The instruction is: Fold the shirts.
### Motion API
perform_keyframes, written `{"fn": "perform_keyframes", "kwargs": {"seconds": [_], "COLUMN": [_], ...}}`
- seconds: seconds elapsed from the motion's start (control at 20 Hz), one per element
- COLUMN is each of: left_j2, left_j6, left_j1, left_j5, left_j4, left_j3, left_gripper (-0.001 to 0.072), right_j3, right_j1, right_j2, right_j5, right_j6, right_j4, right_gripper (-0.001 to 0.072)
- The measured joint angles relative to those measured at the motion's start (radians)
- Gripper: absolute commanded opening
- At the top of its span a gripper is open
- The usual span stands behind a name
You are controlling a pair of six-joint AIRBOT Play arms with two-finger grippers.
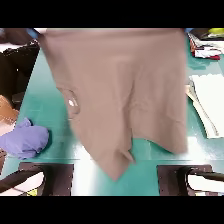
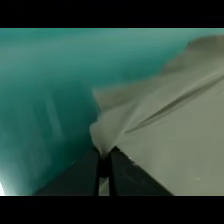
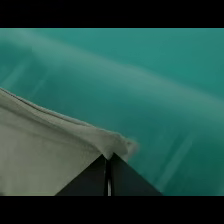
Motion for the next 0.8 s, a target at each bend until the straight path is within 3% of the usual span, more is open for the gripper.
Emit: {"fn": "perform_keyframes", "kwargs": {"seconds": [0.2, 0.5, 0.55, 0.6, 0.65, 0.8], "left_j2": [-0.238, -0.433, -0.445, -0.453, -0.456, -0.456], "left_j6": [0.007, 0.050, 0.057, 0.061, 0.064, 0.068], "left_j1": [0.000, 0.000, -0.001, -0.001, 0.000, 0.032], "left_j5": [0.069, 0.356, 0.387, 0.400, 0.410, 0.340], "left_j4": [-0.018, -0.083, -0.090, -0.092, -0.097, -0.099], "left_j3": [-0.139, -0.187, -0.190, -0.192, -0.192, -0.183], "left_gripper": [0.0027, 0.0030, 0.0068, 0.0311, 0.0485, 0.0498], "right_j3": [0.001, 0.002, 0.002, 0.002, 0.002, 0.017], "right_j1": [0.021, 0.045, 0.050, 0.054, 0.055, 0.047], "right_j2": [-0.253, -0.462, -0.482, -0.499, -0.508, -0.513], "right_j5": [0.029, -0.079, -0.090, -0.100, -0.109, -0.102], "right_j6": [0.005, 0.031, 0.034, 0.035, 0.035, 0.037], "right_j4": [0.016, 0.034, 0.036, 0.042, 0.050, 0.062], "right_gripper": [0.0012, 0.0025, 0.0171, 0.0364, 0.0394, 0.0394]}}
